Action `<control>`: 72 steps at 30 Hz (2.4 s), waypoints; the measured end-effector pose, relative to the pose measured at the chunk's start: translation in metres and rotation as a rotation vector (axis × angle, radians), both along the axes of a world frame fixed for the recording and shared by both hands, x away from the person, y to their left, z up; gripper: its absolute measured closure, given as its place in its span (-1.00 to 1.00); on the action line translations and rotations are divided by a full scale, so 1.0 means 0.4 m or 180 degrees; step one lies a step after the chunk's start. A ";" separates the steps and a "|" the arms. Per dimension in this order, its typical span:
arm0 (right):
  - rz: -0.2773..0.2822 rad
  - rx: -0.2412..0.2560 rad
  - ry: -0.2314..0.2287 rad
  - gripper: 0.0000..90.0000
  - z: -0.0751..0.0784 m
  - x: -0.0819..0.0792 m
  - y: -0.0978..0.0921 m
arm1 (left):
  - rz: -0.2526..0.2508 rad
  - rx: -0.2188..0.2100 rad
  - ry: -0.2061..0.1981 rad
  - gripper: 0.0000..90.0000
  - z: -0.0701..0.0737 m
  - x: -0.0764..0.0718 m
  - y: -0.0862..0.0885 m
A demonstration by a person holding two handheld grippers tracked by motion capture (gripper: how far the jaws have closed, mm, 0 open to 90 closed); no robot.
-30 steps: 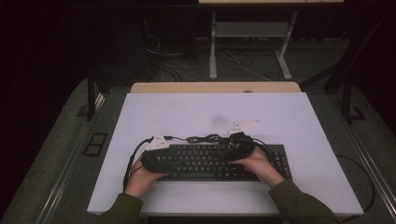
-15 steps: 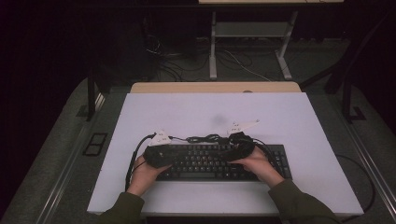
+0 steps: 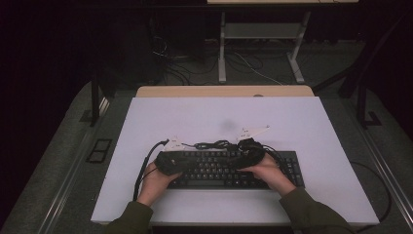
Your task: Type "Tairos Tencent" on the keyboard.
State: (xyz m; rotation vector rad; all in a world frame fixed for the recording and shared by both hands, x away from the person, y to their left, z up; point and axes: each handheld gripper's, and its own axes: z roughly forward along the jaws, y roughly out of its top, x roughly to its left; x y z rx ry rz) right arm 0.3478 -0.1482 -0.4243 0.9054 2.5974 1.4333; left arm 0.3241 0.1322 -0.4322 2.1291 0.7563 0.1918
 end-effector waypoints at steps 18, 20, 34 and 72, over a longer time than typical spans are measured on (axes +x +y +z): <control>-0.0001 -0.0001 0.0005 -0.31 -0.001 0.000 0.000 | -0.0054 0.0131 0.0019 0.97 -0.011 0.001 -0.014; -0.0001 -0.0002 0.0002 -0.31 0.000 0.000 0.000 | -0.0053 0.0135 0.0017 0.97 -0.011 0.000 -0.014; -0.0012 0.0017 -0.0018 -0.31 0.003 0.001 -0.005 | -0.0057 0.0080 -0.0015 0.94 0.003 -0.009 -0.009; 0.0023 0.0002 -0.0040 -0.26 0.010 -0.013 -0.003 | 0.0117 -0.0108 -0.0239 -0.51 0.023 -0.054 0.056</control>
